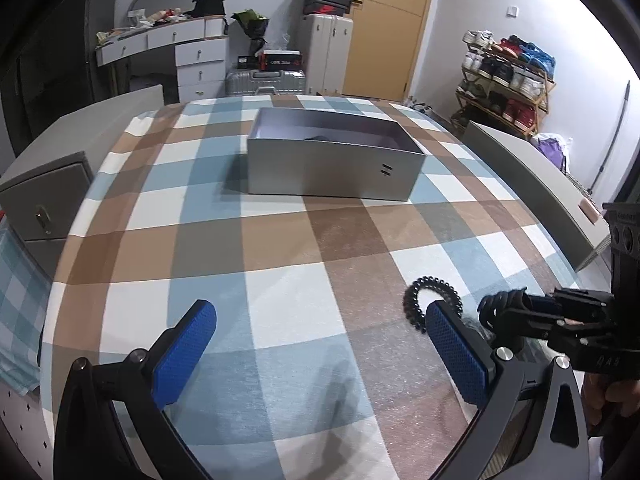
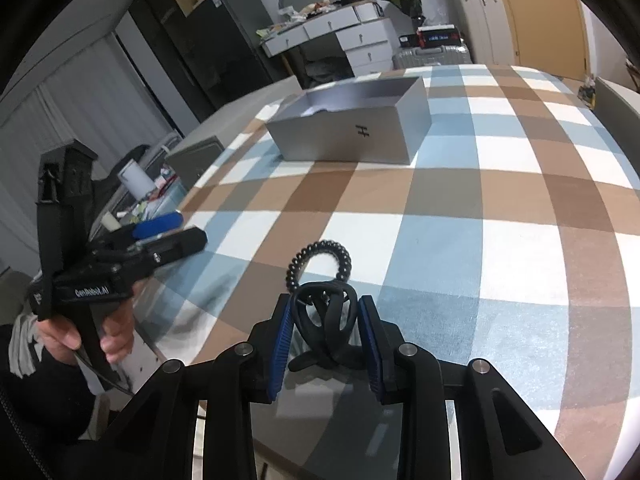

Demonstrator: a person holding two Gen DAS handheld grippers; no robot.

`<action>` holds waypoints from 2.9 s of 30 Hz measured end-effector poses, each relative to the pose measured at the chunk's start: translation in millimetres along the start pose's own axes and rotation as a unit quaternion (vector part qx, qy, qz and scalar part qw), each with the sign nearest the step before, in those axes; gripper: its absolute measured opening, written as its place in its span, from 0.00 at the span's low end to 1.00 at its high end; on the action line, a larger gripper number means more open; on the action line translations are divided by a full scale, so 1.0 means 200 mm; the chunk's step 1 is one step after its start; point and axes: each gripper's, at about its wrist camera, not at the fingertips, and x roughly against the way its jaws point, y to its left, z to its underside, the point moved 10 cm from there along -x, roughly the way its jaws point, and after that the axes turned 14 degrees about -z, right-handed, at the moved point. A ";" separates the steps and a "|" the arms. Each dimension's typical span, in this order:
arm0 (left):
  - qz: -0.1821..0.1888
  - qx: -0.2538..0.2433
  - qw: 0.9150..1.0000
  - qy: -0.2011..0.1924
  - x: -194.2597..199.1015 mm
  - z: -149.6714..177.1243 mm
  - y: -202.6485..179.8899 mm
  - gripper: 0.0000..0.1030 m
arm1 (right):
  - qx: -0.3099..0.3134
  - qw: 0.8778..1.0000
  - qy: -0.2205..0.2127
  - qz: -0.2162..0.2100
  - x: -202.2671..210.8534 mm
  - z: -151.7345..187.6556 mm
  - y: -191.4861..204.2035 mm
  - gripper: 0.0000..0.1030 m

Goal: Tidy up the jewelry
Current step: 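Grasp a black claw clip with the right tool while the left tool grasps the black beaded bracelet, then carry the clip and bracelet into the box and open both tools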

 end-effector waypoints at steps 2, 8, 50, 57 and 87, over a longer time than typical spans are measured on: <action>0.003 -0.005 1.000 0.000 0.00 -0.01 -0.01 0.99 | 0.001 1.000 -0.007 0.002 0.02 -0.01 0.00 0.30; 0.015 -0.024 1.000 0.007 0.00 -0.03 -0.08 0.99 | -0.014 0.999 -0.034 0.006 0.09 -0.03 -0.05 0.30; 0.024 -0.148 0.980 0.128 -0.14 0.13 -0.50 0.36 | -0.020 0.988 -0.146 0.049 0.46 -0.06 -0.20 0.31; 0.022 -0.126 0.984 0.125 -0.15 0.10 -0.47 0.36 | -0.016 0.988 -0.149 0.034 0.44 -0.10 -0.17 0.31; 0.041 0.003 0.999 0.023 -0.17 -0.51 -0.07 0.36 | 0.028 0.990 -0.127 -0.060 -0.02 -0.80 -0.03 0.31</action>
